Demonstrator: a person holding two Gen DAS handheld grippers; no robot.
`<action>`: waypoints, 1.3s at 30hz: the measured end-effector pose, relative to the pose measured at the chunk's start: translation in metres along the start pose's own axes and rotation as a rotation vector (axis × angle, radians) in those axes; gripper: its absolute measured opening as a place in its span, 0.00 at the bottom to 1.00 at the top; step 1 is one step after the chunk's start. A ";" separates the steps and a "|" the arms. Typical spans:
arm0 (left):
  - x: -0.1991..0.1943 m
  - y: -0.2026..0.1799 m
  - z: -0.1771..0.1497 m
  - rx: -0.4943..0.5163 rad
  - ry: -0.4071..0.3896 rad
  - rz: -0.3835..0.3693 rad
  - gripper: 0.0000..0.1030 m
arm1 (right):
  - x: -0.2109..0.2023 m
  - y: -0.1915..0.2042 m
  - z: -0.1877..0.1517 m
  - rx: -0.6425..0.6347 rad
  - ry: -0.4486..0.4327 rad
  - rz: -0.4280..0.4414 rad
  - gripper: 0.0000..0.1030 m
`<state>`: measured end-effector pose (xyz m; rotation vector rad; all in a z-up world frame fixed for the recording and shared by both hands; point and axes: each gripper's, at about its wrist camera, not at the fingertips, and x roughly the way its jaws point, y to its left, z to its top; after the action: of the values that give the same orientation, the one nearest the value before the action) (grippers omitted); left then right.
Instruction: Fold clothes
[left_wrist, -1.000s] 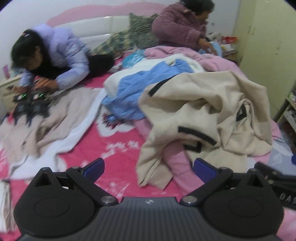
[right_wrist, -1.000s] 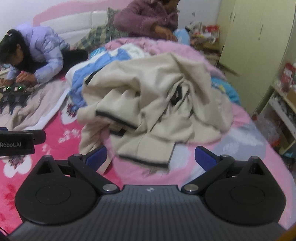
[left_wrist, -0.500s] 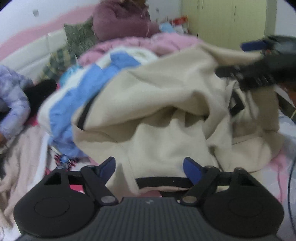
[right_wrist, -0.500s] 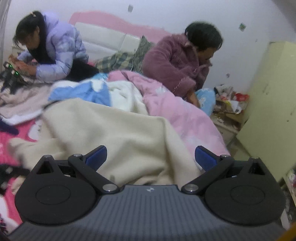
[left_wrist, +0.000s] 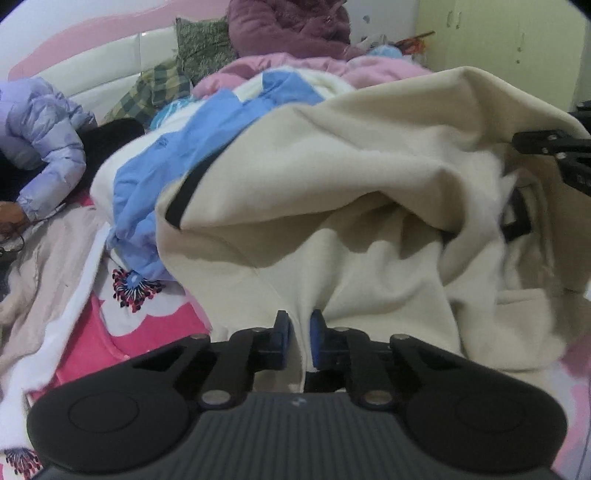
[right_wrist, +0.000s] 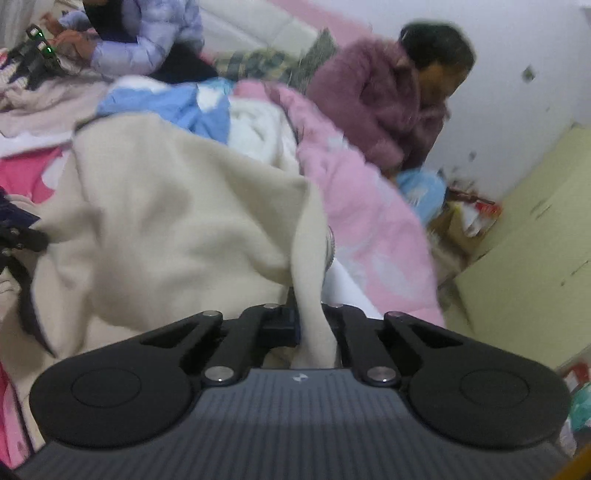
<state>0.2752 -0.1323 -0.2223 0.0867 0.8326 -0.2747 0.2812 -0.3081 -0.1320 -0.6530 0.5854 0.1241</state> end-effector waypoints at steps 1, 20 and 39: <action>-0.008 0.001 -0.001 -0.002 -0.013 -0.003 0.10 | -0.017 0.000 -0.002 0.026 -0.030 0.008 0.01; -0.288 0.076 -0.166 -0.315 -0.046 -0.076 0.07 | -0.297 0.067 -0.062 0.506 -0.167 0.559 0.01; -0.527 0.252 -0.341 -0.452 0.030 0.014 0.09 | -0.418 0.178 -0.026 1.003 0.004 0.769 0.01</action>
<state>-0.2373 0.2810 -0.0692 -0.3268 0.9063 -0.0675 -0.1298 -0.1532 -0.0141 0.5680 0.7823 0.5039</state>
